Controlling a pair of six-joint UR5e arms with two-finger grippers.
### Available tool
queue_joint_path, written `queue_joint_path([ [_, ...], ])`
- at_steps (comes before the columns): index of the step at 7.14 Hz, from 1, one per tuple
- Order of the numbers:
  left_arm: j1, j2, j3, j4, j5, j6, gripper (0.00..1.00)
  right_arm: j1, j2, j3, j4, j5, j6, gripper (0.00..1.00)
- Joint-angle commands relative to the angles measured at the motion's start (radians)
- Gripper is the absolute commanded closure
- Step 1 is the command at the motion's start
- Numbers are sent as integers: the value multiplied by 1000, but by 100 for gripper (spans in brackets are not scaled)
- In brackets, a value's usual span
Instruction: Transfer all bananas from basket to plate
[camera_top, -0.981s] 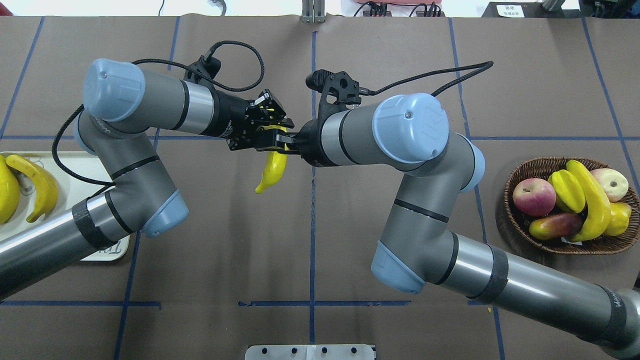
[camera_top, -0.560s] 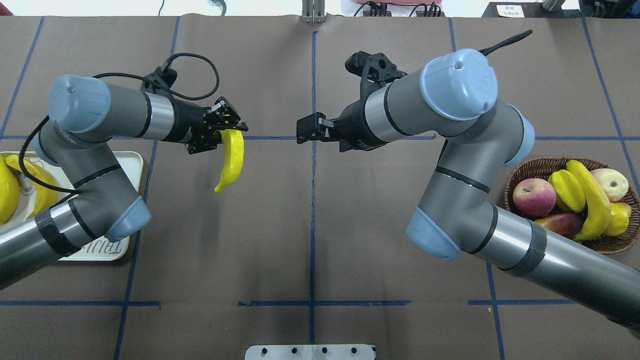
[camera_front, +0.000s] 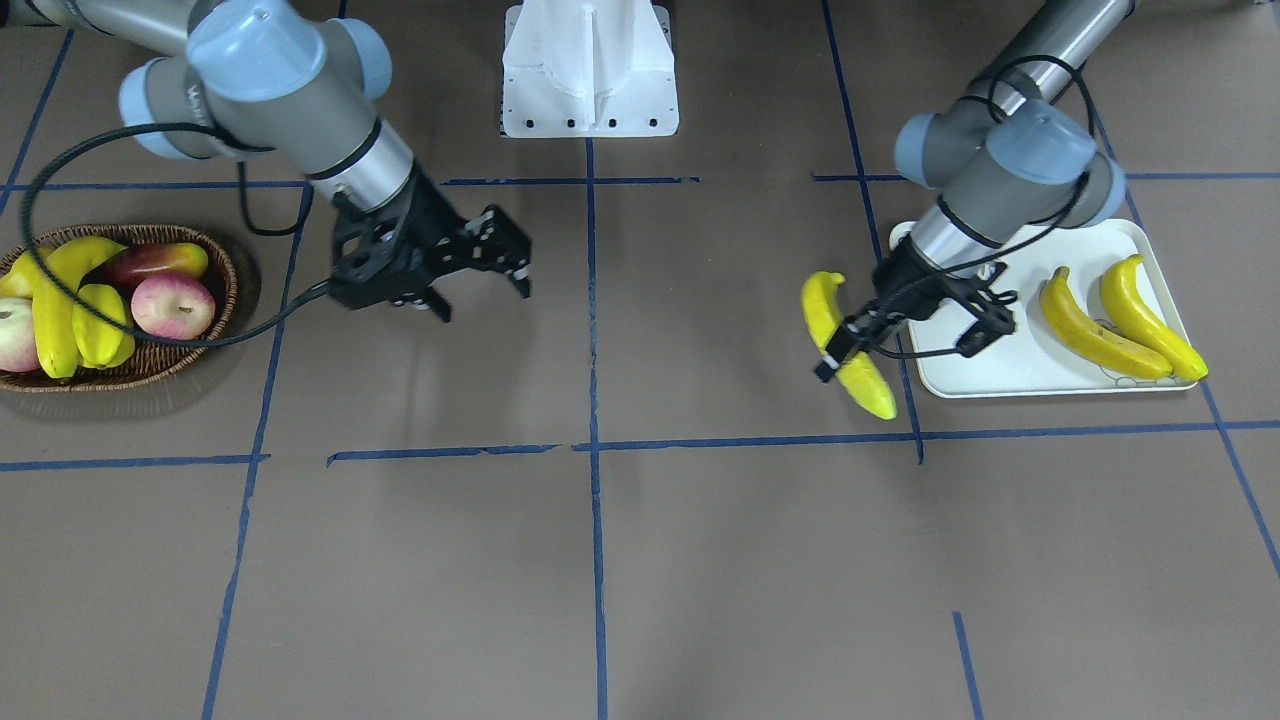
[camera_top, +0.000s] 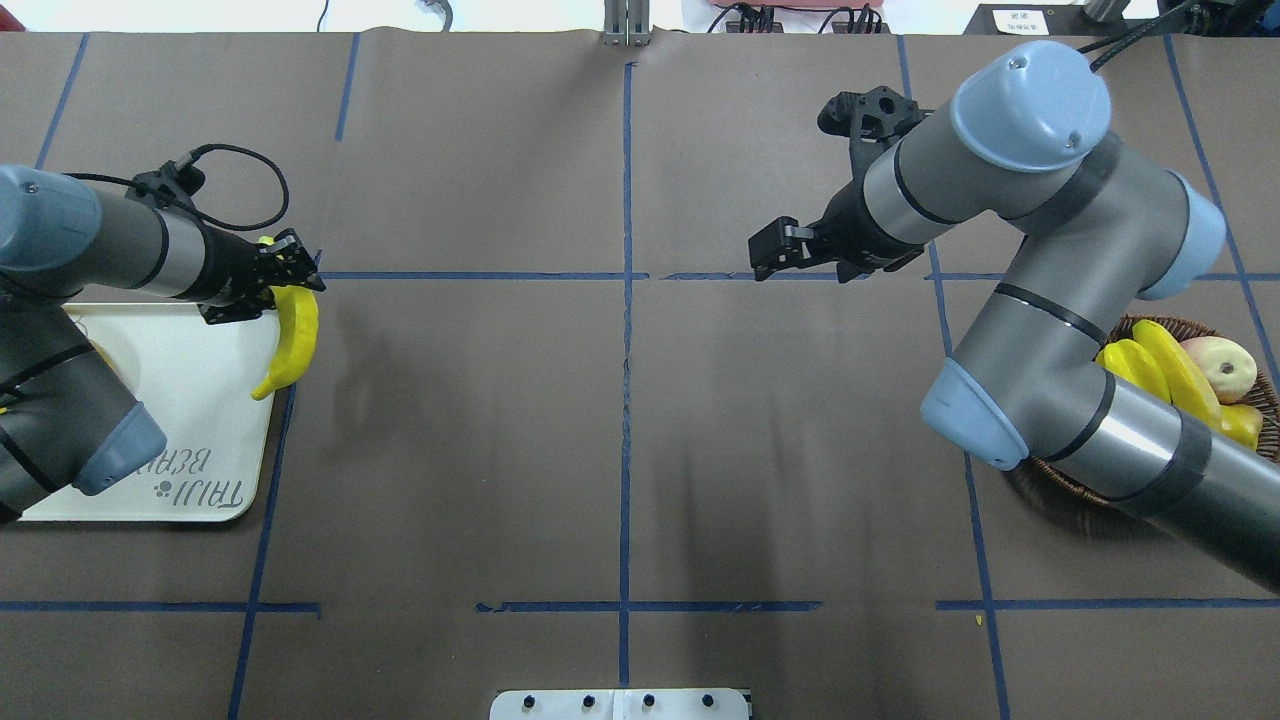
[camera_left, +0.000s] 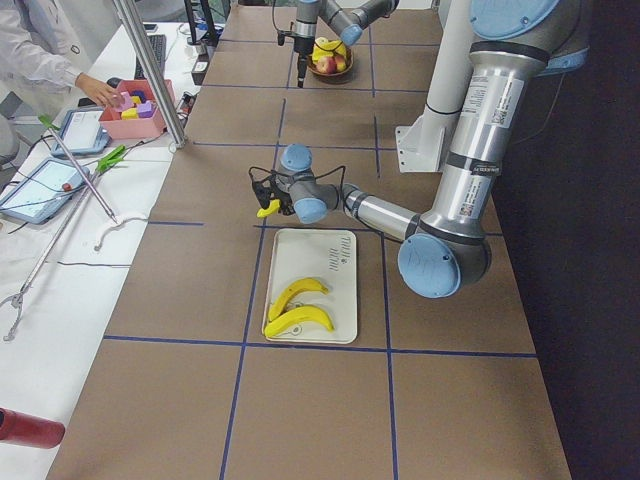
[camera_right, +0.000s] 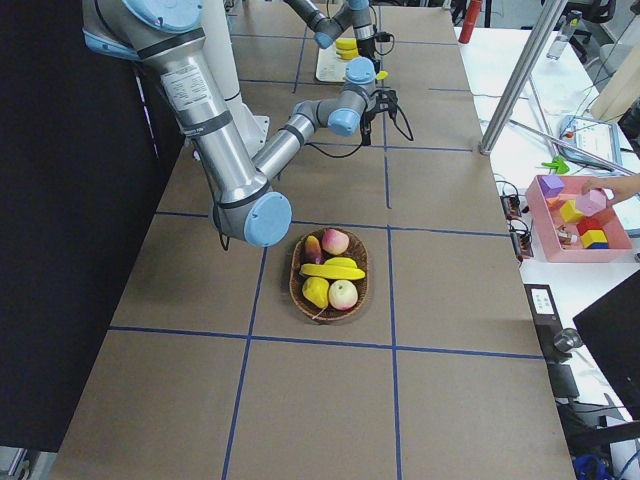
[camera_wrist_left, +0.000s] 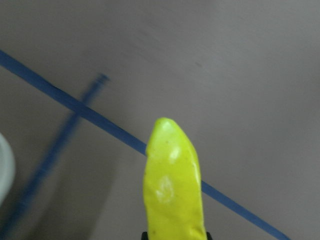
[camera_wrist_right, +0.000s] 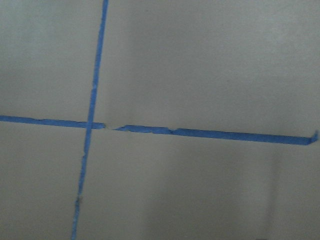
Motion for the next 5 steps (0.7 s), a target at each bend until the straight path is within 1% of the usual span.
queue_joint_path([
  [1, -58, 104, -12, 74, -1, 110, 98, 18, -37, 32, -63, 0, -82, 1],
  [2, -66, 159, -12, 74, 2, 166, 97, 18, -35, 34, -63, 0, -82, 1],
  [3, -87, 193, -7, 74, 3, 194, 95, 18, -33, 34, -63, 2, -82, 1],
  [4, -89, 228, -13, 72, 11, 195, 77, 18, -35, 35, -63, 2, -82, 1],
  [5, -89, 236, -19, 69, 14, 196, 19, 19, -37, 35, -63, 2, -83, 1],
])
